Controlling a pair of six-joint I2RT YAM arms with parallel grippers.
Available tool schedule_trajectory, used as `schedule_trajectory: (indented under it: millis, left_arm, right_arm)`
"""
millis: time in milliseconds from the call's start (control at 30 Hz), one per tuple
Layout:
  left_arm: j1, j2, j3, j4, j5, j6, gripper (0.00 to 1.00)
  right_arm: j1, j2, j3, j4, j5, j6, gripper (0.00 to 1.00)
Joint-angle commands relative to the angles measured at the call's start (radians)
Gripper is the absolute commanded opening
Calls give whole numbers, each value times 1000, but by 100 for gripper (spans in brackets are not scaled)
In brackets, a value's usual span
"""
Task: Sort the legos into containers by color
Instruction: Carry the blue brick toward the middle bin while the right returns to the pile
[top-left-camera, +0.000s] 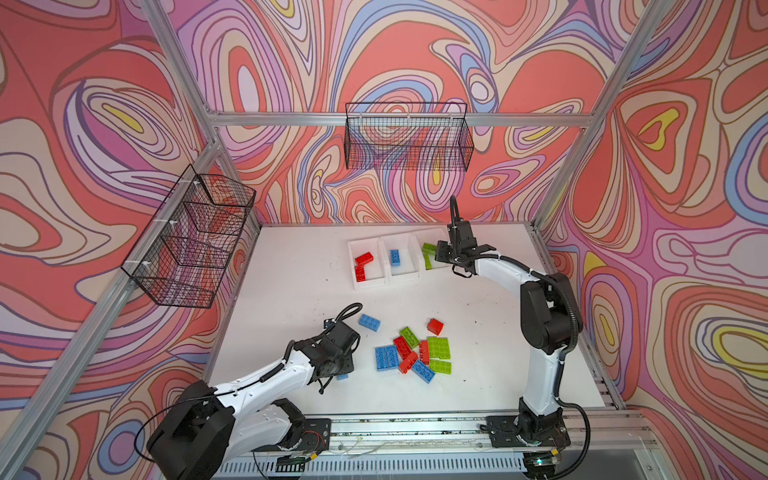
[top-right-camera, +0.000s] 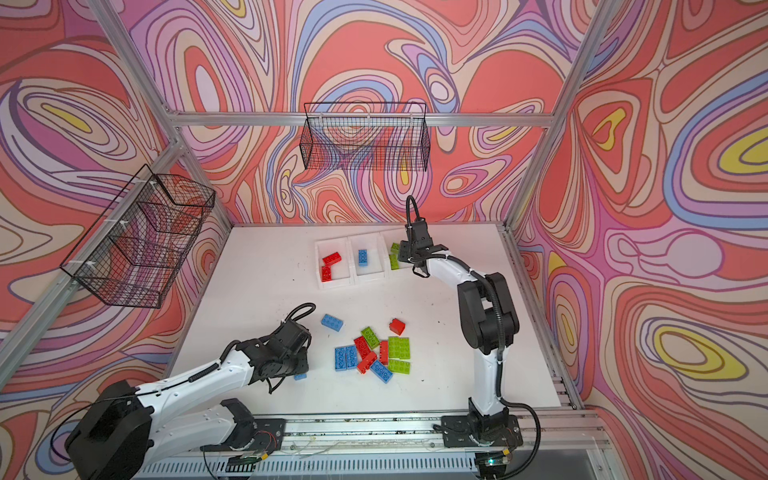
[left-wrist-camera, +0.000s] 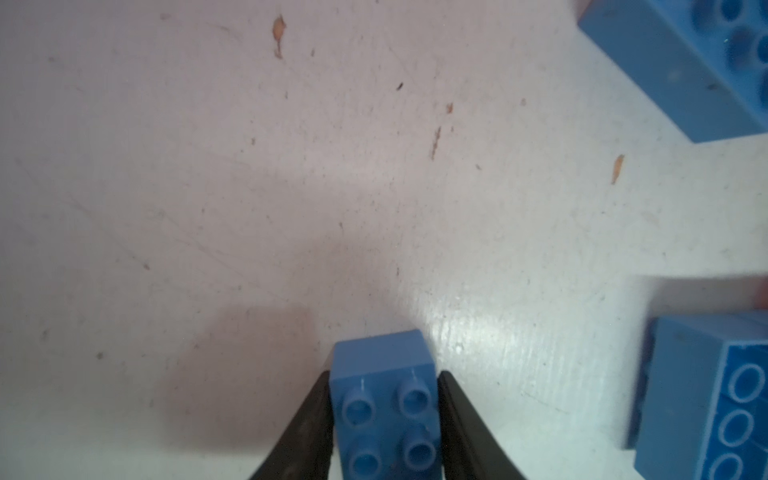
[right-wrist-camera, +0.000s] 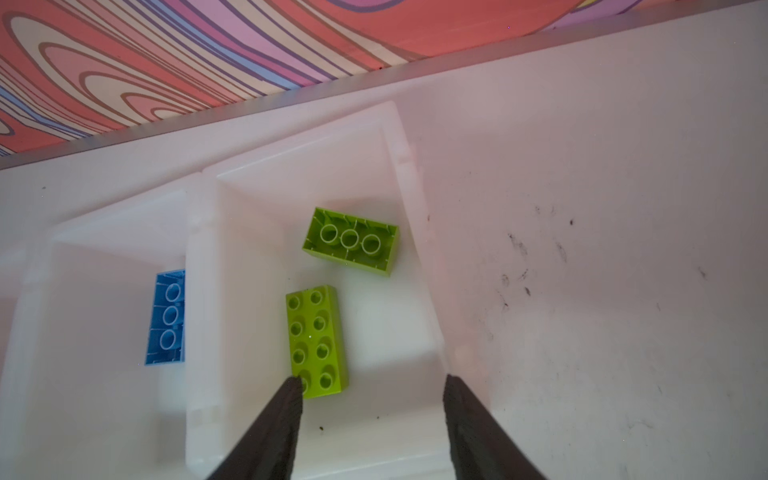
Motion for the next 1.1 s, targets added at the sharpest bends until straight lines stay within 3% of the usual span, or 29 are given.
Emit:
schedule_trajectory:
  millis: [0,300,467,733,1067]
  left_arm:
    - [-6,35,32,-8,8,26,32]
    - [9,72,290,-41,-61,203,25]
    - [80,192,478,17,-12,361,25]
    - [141,538,880,137,92,547,25]
    - [155,945,1289,204,168,549,27]
  right_arm:
    - [-4,-63,-20,28,-7,20,57]
    - [-4,-167,-127,-25,-8,0,57]
    - [-4,-255,-232,-39,-44,14,56]
    - [-3,-375,-404,-45,-116,19,56]
    - [62,-443,-487,-152,-197,-55,57]
